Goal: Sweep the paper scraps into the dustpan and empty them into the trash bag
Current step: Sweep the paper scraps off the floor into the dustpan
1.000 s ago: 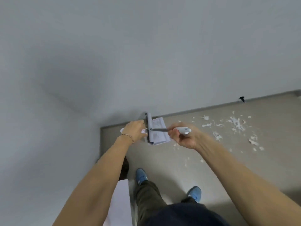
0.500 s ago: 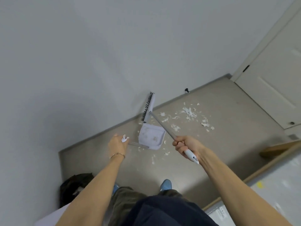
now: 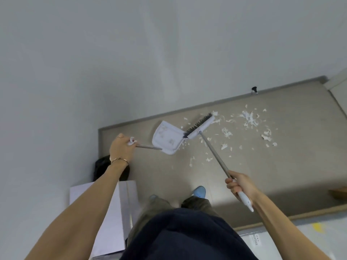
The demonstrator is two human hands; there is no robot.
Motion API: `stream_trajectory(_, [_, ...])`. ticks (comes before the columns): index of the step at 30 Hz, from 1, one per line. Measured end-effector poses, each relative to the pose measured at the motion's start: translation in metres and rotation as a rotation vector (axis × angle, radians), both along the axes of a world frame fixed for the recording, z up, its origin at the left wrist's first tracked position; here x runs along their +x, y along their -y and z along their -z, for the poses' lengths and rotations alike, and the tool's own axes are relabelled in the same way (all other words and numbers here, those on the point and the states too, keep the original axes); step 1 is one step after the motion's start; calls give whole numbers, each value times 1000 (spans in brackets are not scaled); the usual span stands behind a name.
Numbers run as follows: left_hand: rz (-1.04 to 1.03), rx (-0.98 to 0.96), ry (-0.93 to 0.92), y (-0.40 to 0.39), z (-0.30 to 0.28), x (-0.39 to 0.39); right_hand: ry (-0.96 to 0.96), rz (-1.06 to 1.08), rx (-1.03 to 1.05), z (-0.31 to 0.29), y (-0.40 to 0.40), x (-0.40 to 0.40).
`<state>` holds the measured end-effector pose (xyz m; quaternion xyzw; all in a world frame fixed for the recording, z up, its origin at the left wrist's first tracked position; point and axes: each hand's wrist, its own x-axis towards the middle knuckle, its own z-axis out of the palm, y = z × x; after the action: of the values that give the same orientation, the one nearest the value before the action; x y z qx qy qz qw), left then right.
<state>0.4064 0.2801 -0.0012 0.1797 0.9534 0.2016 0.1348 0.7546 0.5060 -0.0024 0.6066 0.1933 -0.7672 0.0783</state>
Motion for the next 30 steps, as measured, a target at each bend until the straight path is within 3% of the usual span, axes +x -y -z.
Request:
stream_trajectory(4, [-12,-55,6,43,-1,-12,0,-12,-45,5,27,-16])
stream_trajectory(10, [12,-119,6,114,2,-28,108,-225,274,13,62,-51])
stream_trajectory(13, [-95,-72,59,137,8,-33,169,-345,373,20,72,-58])
stream_trajectory(19, [-294,-18,147,157,33,-42,384,-899,621,31,80,-37])
stream_trajectory(23, [-256,-4,141,165,44,-40,429,-1137,583,27,108,-30])
stream_trajectory(30, [-166,79,171,171,36,-39,299,-1267,416,56,140,-68])
